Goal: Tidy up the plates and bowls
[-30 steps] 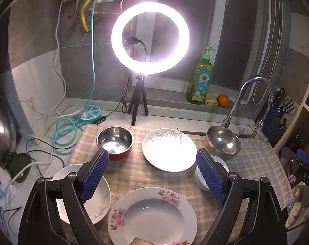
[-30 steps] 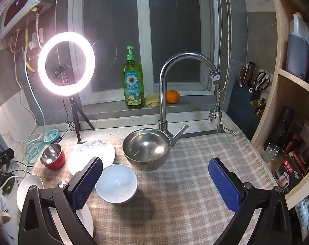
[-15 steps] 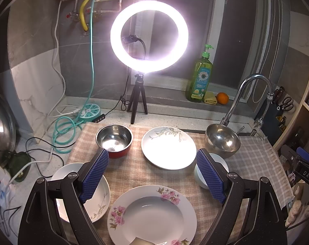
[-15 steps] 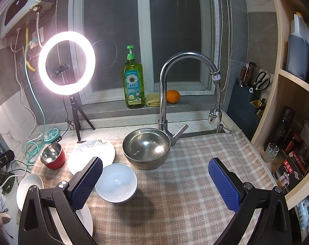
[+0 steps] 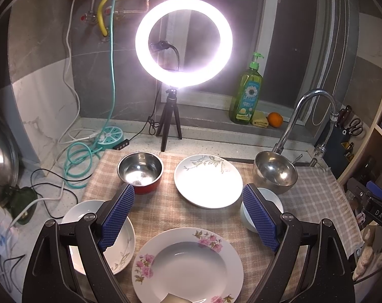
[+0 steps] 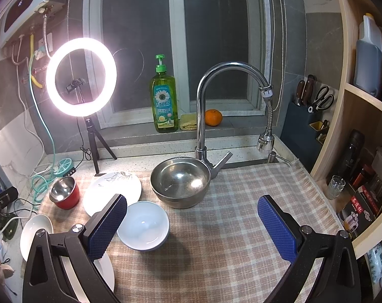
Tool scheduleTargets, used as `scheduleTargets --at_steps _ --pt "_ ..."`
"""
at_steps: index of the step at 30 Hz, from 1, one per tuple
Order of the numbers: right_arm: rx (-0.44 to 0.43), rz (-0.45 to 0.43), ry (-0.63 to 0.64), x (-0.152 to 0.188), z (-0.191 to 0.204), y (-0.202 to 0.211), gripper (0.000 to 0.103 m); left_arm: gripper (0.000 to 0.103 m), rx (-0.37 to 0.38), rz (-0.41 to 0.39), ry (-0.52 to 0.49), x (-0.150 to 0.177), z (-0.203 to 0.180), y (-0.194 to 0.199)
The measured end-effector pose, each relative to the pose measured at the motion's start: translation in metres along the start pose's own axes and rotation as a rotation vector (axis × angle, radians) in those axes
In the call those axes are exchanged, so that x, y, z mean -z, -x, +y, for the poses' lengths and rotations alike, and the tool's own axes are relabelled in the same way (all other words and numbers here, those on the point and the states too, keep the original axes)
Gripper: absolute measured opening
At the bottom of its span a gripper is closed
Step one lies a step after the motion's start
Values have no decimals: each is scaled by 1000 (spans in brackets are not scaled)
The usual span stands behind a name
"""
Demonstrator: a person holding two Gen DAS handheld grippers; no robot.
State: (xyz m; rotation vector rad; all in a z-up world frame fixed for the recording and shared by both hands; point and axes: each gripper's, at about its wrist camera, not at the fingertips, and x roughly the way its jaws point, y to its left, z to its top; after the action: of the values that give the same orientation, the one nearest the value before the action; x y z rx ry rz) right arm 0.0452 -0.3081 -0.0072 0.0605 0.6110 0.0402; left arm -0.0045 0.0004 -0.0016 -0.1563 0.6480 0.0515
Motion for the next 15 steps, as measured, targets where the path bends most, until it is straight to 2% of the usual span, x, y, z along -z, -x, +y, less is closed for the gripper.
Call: scheduleTargets --at_steps 15 --pt "0 3 -2 3 -3 -1 102 89 3 3 -1 1 1 -2"
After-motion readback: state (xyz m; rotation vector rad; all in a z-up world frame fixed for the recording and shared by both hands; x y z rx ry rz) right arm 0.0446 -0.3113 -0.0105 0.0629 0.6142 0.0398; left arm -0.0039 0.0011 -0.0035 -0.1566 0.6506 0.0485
